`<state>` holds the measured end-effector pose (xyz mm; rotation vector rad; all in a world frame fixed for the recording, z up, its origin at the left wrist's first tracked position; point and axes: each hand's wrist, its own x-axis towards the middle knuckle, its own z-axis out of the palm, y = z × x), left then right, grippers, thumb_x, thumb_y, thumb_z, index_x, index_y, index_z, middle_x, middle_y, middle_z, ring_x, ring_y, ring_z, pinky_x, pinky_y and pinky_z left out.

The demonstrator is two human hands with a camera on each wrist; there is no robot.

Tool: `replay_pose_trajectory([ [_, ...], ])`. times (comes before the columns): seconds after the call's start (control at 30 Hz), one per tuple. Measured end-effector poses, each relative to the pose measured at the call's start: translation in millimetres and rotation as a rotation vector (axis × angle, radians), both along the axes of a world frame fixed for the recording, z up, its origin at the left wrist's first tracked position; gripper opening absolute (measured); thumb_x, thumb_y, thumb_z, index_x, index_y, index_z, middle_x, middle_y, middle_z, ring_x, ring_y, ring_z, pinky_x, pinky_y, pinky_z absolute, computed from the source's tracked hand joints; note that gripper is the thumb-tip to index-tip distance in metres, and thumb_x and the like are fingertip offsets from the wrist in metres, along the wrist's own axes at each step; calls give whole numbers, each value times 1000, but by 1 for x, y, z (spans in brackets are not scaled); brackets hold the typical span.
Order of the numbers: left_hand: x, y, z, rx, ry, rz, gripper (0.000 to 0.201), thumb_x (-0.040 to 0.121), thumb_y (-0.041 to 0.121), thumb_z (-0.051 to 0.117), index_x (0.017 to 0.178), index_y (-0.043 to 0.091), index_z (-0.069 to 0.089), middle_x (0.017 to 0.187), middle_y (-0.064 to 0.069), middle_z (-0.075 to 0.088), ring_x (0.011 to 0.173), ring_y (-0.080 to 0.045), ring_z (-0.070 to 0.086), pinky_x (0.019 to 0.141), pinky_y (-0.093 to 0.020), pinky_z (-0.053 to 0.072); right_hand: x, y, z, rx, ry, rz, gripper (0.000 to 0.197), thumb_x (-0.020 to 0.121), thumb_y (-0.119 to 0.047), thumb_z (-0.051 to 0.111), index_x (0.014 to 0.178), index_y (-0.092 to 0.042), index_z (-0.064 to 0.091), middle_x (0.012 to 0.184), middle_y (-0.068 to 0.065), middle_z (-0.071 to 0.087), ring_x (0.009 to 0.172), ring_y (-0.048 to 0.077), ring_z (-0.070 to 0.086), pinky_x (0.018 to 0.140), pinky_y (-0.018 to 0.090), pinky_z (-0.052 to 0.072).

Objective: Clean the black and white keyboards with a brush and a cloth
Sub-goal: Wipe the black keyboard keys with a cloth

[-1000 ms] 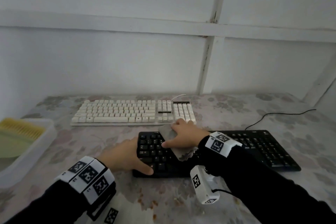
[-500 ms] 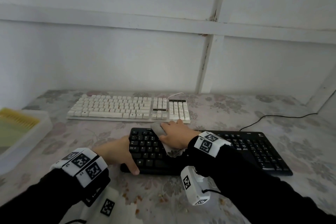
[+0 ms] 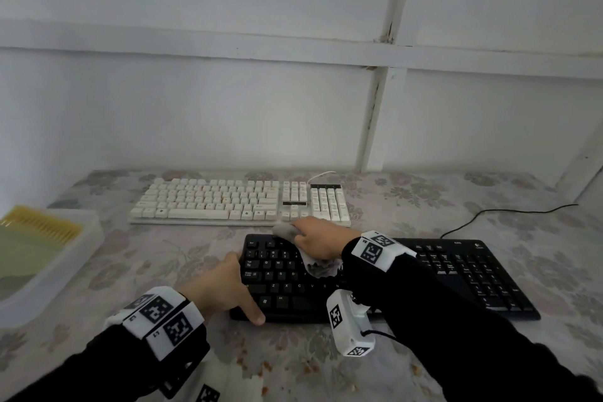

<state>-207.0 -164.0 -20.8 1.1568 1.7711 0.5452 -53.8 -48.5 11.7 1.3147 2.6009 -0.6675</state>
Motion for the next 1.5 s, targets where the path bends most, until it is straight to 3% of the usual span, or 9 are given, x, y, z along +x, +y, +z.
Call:
replay_pose_trajectory([
  [0.27, -4, 5, -6, 9, 84, -24, 100, 49, -2, 89, 129, 8, 30, 113, 3, 50, 110, -17, 48, 70, -18, 43, -47, -3, 0, -5, -37, 91, 44, 95, -23, 37, 140, -22, 39, 144, 9, 42, 128, 30, 42, 106, 44, 36],
  [0.53, -5, 3, -8, -17, 18, 23, 104, 47, -8, 86, 131, 12, 28, 115, -2, 55, 111, -21, 51, 94, -36, 48, 9, 11, 15, -53, -130, 13, 49, 98, -17, 38, 146, -22, 30, 149, 10, 37, 133, 29, 38, 108, 41, 33],
  [0.6, -4, 2, -8, -20, -1, 28, 103, 47, -9, 85, 130, 13, 28, 114, -3, 56, 109, -21, 52, 93, -35, 48, 33, 13, 24, -90, -136, -22, 49, 97, -11, 36, 146, -20, 32, 141, 6, 45, 125, 27, 46, 90, 27, 44],
  [0.7, -3, 2, -8, -17, -18, 36, 101, 49, -11, 84, 129, 13, 29, 113, -3, 56, 108, -22, 52, 90, -33, 47, 70, 20, 29, -150, -65, -161, 42, 97, -7, 34, 136, -19, 43, 84, -11, 47, 71, 8, 46, 51, 18, 35],
  [0.77, -3, 1, -9, -10, -22, 47, 99, 49, -12, 83, 129, 13, 30, 112, -4, 57, 108, -22, 53, 88, -33, 47, 91, 28, 28, -145, -83, -209, 36, 97, -7, 34, 128, -21, 47, 77, -10, 43, 68, 7, 44, 59, 19, 32],
  [0.87, -3, 1, -10, -7, -25, 45, 100, 49, -12, 84, 130, 13, 30, 113, -5, 57, 108, -23, 53, 89, -34, 48, 117, 38, 25, -90, -190, -224, 41, 93, -5, 38, 127, -26, 49, 113, -1, 57, 105, 22, 51, 88, 33, 37],
  [1.0, -2, 0, -9, 1, -45, 43, 95, 51, -13, 83, 125, 15, 30, 112, -3, 56, 104, -17, 53, 78, -26, 46, 150, 52, 18, 8, -313, -249, 46, 94, -11, 35, 134, -30, 45, 140, 5, 47, 125, 26, 44, 104, 40, 33],
  [1.27, -3, -1, -10, 9, -71, 43, 98, 50, -15, 81, 130, 12, 30, 113, -6, 56, 107, -21, 53, 77, -28, 46, 230, 68, 26, 304, -283, -479, 40, 92, -9, 38, 124, -28, 52, 123, 10, 53, 115, 33, 45, 99, 42, 38],
  [1.5, -3, -4, -9, 18, -121, 57, 108, 40, -9, 83, 132, 14, 32, 113, -2, 56, 107, -20, 54, 79, -29, 48, 242, 63, 8, 155, -350, -468, 46, 93, -9, 39, 134, -28, 47, 135, 10, 47, 125, 29, 45, 101, 32, 36],
])
